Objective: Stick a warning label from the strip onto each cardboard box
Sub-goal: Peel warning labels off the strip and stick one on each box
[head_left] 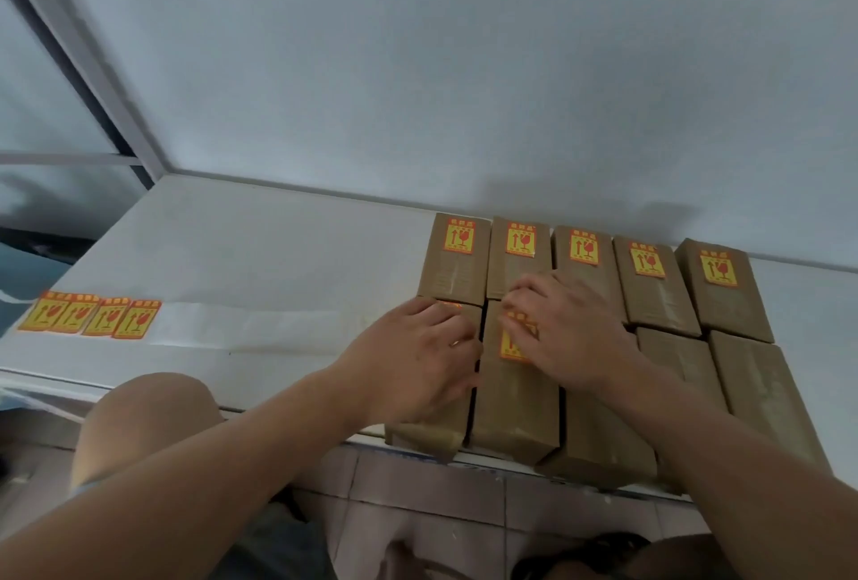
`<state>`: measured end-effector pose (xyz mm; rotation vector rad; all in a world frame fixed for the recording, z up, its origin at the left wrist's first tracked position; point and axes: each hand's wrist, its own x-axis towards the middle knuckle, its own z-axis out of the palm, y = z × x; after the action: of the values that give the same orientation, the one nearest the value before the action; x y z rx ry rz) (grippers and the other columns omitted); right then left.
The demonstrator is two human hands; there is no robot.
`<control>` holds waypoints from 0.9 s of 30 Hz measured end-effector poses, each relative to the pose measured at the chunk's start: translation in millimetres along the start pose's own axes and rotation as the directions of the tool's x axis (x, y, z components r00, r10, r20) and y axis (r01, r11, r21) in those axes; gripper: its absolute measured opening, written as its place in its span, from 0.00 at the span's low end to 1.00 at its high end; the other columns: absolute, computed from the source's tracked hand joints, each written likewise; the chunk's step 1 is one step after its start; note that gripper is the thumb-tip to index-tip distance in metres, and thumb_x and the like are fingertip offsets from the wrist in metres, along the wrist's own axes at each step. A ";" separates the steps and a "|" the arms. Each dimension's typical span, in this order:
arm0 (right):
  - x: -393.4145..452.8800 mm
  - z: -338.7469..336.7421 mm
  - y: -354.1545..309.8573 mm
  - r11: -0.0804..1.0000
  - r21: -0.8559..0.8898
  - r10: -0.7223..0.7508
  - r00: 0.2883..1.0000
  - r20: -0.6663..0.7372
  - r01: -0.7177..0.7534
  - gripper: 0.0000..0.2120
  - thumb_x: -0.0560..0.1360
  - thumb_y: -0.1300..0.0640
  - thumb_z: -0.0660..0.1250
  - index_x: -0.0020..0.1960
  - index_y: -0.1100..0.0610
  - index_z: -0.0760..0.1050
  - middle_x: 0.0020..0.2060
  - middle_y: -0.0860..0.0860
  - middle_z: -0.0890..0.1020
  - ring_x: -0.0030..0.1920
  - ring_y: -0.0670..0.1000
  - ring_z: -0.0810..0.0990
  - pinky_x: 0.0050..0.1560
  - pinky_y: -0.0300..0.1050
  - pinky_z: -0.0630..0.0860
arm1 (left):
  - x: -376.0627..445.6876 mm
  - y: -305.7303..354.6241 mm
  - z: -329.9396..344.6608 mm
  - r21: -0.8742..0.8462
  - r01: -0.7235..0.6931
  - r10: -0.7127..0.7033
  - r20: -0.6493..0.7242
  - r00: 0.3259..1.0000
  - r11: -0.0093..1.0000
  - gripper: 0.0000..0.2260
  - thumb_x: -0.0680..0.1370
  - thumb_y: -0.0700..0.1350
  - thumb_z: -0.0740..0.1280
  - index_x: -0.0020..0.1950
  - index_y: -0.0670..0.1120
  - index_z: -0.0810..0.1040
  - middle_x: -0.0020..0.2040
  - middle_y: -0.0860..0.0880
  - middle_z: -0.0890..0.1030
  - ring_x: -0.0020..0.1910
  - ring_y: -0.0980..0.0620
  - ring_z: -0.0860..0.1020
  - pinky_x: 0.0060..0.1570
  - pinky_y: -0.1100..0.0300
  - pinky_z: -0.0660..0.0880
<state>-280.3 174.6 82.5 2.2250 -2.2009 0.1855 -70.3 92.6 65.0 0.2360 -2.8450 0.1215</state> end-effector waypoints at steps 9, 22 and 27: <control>107.8 7.7 -109.9 0.918 -0.171 -0.362 0.932 -0.003 0.356 0.13 0.79 0.50 0.58 0.52 0.54 0.79 0.50 0.51 0.81 0.49 0.54 0.78 0.48 0.51 0.76 | -105.6 -110.5 -35.4 0.273 0.169 -0.210 0.127 0.969 0.947 0.15 0.82 0.51 0.56 0.45 0.45 0.78 0.42 0.48 0.77 0.41 0.46 0.75 0.45 0.51 0.73; 223.4 101.9 -292.5 0.912 0.077 -0.409 0.895 0.180 0.402 0.15 0.81 0.51 0.53 0.61 0.56 0.73 0.55 0.53 0.76 0.56 0.56 0.74 0.51 0.50 0.72 | -268.2 -228.4 -23.7 0.398 0.504 -0.613 0.222 0.758 0.767 0.18 0.80 0.55 0.52 0.48 0.48 0.78 0.45 0.49 0.79 0.43 0.47 0.77 0.45 0.52 0.75; 249.0 136.2 -330.5 0.934 0.343 -0.211 0.930 0.299 0.102 0.16 0.80 0.50 0.58 0.64 0.55 0.72 0.58 0.54 0.76 0.59 0.55 0.74 0.58 0.47 0.70 | -299.6 -247.9 -2.9 0.355 0.620 -0.714 0.295 0.635 0.699 0.18 0.81 0.59 0.53 0.61 0.50 0.74 0.57 0.51 0.77 0.52 0.49 0.75 0.54 0.53 0.72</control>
<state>61.8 -80.6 -4.7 2.7869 -2.2660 0.1930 257.0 -106.1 -3.2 1.5307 -2.8999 0.2544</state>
